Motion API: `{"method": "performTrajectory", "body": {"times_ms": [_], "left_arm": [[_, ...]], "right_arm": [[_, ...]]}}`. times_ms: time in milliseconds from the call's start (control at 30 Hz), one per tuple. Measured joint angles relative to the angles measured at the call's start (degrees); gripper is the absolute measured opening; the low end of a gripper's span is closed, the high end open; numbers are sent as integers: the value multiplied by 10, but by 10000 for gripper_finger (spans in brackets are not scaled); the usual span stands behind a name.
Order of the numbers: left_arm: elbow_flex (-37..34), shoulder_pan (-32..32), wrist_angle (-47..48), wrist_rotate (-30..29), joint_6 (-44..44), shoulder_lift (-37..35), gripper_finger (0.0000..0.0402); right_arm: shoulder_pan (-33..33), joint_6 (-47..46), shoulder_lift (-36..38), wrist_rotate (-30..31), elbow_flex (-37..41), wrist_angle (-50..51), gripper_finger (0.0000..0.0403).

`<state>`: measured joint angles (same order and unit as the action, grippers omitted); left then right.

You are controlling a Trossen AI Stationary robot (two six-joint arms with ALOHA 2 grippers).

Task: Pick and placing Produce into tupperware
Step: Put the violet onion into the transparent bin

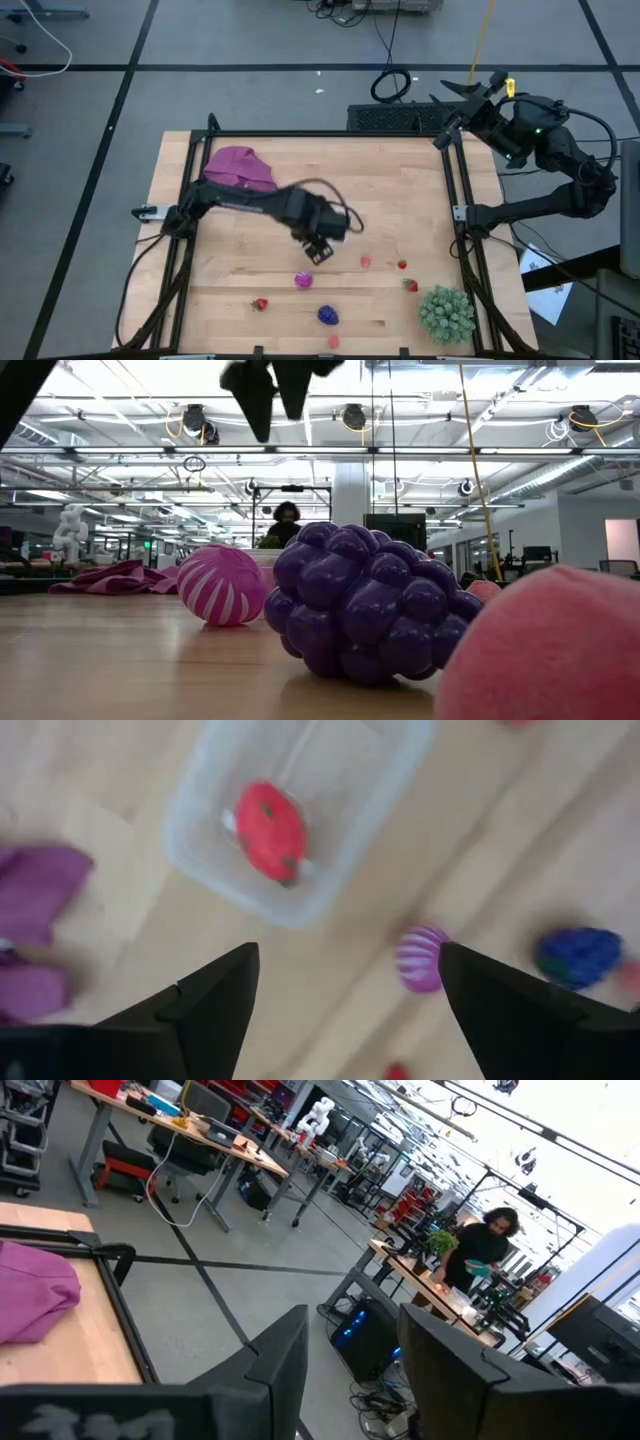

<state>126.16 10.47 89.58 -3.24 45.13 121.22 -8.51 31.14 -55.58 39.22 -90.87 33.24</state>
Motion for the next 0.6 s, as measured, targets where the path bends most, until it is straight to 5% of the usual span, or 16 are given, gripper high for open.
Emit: {"method": "performTrajectory", "body": {"times_ms": [200,600], "left_arm": [[-5,79,-39,-26,80,4,315],[-162,149,-199,14,-20,8,315]], "right_arm": [[0,-4,6,0,0,0,148],[0,-43,12,0,0,0,148]]}}
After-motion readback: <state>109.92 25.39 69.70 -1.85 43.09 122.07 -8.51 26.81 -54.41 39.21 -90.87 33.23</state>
